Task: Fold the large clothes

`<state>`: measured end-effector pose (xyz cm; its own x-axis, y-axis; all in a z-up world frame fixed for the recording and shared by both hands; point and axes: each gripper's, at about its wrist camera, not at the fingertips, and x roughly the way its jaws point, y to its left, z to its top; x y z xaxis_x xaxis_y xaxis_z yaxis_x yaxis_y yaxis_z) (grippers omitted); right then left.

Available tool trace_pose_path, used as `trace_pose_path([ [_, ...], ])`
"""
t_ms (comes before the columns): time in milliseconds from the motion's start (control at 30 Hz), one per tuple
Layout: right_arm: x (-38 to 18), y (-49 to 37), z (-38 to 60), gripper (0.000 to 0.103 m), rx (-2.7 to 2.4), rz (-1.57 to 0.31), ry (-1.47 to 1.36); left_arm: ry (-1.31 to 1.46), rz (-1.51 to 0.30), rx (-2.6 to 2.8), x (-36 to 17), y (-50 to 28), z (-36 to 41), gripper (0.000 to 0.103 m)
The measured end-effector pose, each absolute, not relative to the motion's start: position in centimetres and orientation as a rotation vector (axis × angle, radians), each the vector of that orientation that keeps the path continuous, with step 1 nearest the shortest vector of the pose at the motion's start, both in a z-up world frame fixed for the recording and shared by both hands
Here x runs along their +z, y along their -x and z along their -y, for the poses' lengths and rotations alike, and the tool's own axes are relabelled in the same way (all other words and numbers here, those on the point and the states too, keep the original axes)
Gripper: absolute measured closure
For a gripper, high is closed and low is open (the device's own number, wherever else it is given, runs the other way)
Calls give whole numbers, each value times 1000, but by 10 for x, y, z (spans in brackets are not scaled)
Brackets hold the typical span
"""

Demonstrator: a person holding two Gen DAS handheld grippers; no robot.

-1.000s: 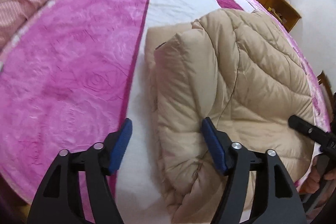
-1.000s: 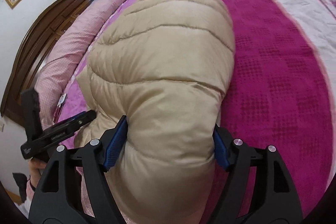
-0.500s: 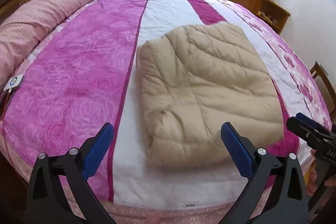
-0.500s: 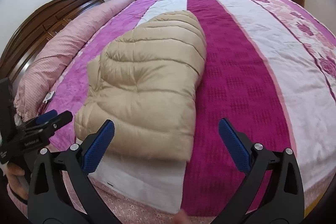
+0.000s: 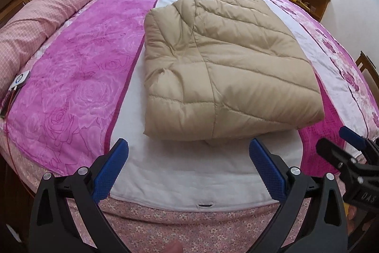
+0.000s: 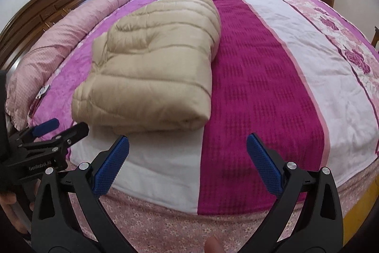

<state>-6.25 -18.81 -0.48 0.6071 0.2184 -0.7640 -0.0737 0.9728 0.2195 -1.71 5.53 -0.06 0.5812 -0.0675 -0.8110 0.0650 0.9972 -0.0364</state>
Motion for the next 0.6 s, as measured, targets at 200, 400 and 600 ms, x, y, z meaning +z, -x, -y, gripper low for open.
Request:
trace_pose_path([
  [200, -10, 64, 187, 4, 165, -916, -175, 2, -953, -77, -1, 20, -51, 6],
  [400, -11, 65, 185, 4, 169, -921, -172, 5, -969, -81, -4, 23, -47, 6],
  [600, -12, 66, 183, 4, 174, -930, -173, -6, -985, -78, -7, 24, -43, 6],
])
